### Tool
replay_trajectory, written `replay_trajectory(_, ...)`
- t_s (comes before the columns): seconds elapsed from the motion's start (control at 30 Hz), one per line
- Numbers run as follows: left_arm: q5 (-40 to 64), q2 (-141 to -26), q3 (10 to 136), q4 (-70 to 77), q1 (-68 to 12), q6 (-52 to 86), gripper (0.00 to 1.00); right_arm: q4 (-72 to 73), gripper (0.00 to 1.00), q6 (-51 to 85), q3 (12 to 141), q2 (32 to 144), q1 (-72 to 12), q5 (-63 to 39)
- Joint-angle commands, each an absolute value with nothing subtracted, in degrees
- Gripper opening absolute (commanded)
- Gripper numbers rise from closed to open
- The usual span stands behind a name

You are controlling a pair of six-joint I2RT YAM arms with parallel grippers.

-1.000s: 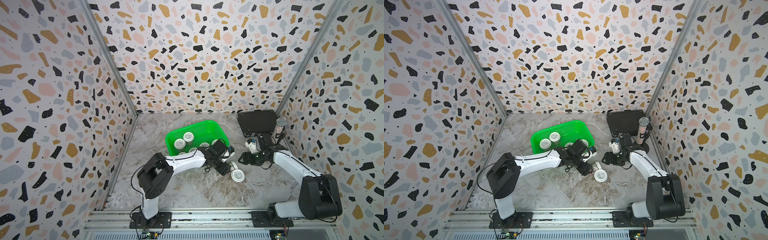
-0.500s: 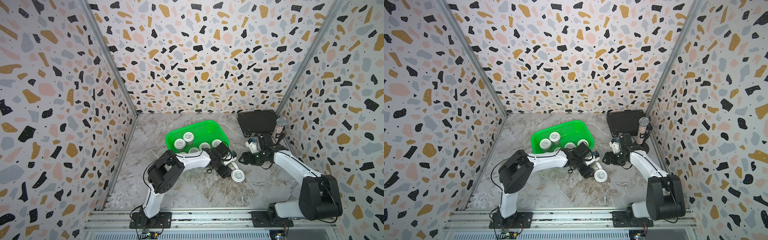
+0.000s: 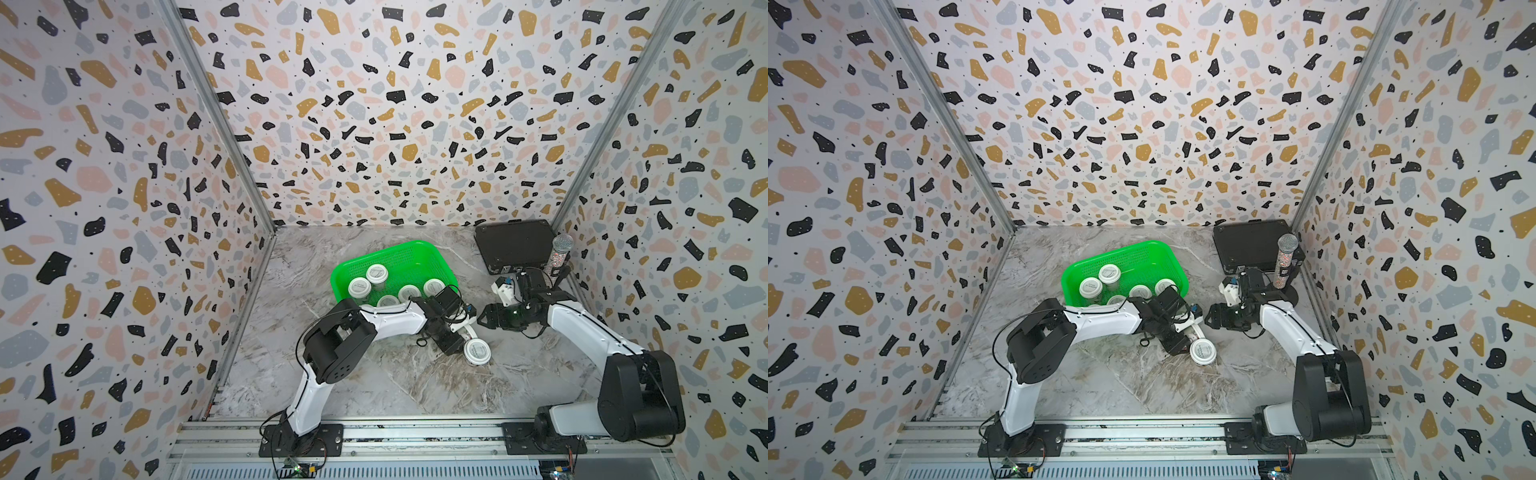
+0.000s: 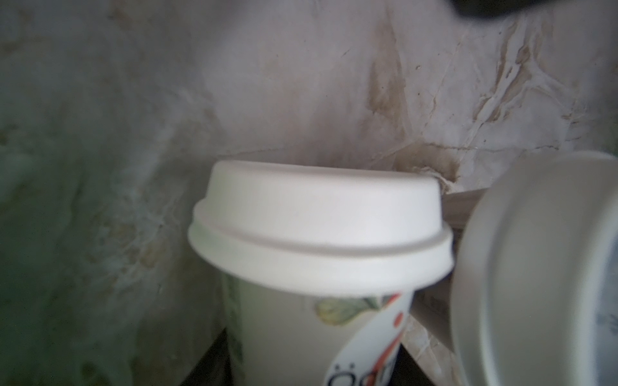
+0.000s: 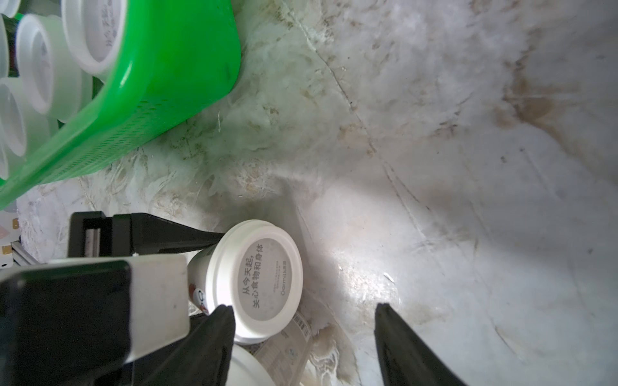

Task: Put the yogurt in the basket
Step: Pick up the yogurt from the center of the board.

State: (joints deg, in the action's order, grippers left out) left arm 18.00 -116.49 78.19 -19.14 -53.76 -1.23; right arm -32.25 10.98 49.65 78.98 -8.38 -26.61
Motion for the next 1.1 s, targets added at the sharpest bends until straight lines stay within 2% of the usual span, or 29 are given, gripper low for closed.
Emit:
replay_trajectory(0.0, 16.6, -110.3, 74.8, -15.5, -54.0, -1.2, 0.52, -31.5, 0.71, 11.4, 50.3, 76.7, -8.6, -29.8)
replay_trajectory(0.33, 18.1, -95.6, 63.9, -4.4, -49.9, 3.4, 0.49, -31.8, 0.72, 10.5, 56.0, 76.1, -8.6, -43.3)
replay_trajectory(0.7, 19.9, -83.5, 52.5, 8.4, -47.4, 5.7, 0.50, -31.3, 0.81, 11.5, 64.3, 75.2, -9.2, -63.1)
replay_trajectory(1.07, 22.1, -77.8, 48.7, 11.7, -47.4, 2.9, 0.51, -41.9, 0.86, 2.8, 70.7, 78.7, -14.9, -65.2)
